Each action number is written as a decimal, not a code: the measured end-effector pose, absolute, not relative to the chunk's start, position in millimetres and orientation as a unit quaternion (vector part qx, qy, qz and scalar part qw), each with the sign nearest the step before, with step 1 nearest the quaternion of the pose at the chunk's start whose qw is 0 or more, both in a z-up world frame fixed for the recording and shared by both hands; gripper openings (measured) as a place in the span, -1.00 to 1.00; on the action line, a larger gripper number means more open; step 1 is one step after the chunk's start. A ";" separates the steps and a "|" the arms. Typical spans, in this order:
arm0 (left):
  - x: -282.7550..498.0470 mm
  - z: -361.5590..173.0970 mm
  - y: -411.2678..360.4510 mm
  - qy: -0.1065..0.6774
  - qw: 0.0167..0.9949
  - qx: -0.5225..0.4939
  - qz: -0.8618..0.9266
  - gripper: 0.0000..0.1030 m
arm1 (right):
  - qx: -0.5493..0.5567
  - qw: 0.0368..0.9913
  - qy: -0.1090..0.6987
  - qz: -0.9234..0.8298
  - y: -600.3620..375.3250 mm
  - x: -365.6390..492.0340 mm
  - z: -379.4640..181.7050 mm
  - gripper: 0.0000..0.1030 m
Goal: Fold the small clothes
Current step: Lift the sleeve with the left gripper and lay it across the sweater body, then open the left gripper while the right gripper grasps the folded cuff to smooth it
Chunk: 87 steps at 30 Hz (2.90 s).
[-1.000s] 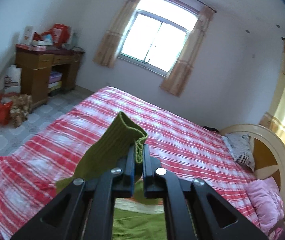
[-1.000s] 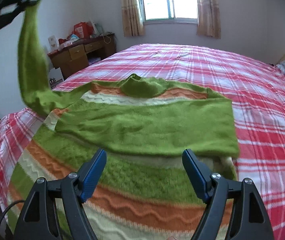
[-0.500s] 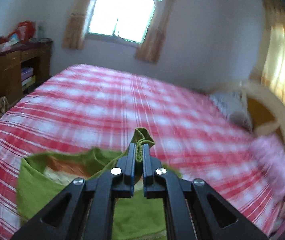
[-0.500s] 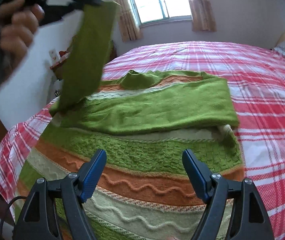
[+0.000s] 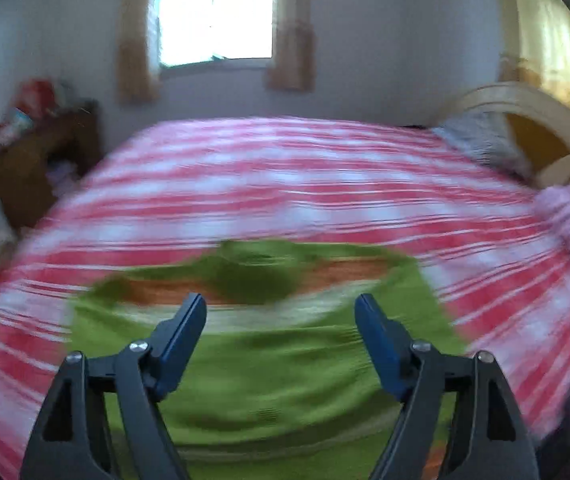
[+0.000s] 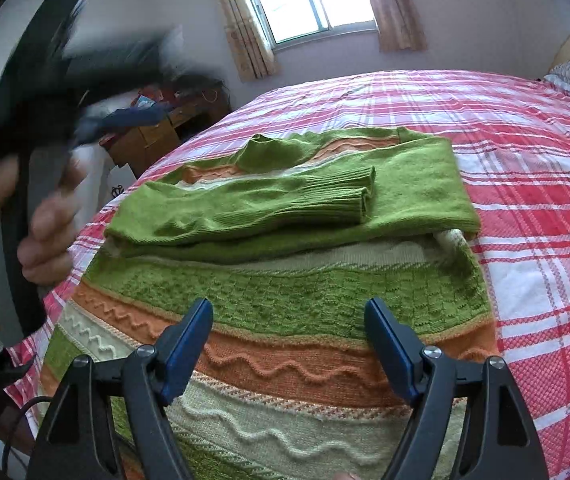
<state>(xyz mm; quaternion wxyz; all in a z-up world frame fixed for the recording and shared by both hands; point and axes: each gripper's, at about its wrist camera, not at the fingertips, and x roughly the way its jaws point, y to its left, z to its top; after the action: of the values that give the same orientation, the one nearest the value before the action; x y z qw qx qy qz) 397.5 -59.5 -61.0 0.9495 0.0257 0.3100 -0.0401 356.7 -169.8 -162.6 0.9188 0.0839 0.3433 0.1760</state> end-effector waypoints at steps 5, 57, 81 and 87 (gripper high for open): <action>403.3 -100.5 35.4 0.350 0.928 0.065 0.113 0.56 | 0.089 0.918 0.342 0.178 -171.5 356.8 -159.6 0.53; 402.9 -144.4 103.1 0.411 0.902 -0.029 0.130 1.00 | 0.009 0.911 0.389 0.134 -160.1 452.0 -139.6 -0.85; 395.6 -164.6 112.1 0.430 0.892 -0.049 0.134 1.00 | -0.016 0.895 0.409 0.176 -128.6 434.6 -158.0 -0.55; 394.7 -164.6 108.0 0.429 0.893 -0.042 0.132 1.00 | -0.009 0.897 0.408 0.173 -133.7 423.0 -160.4 -0.55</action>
<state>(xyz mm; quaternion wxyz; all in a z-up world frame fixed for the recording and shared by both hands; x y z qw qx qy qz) 394.7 108.0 -164.6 0.8927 -0.0419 0.4288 0.1324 423.0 -133.7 -160.4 0.8966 -0.0092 0.4075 0.1731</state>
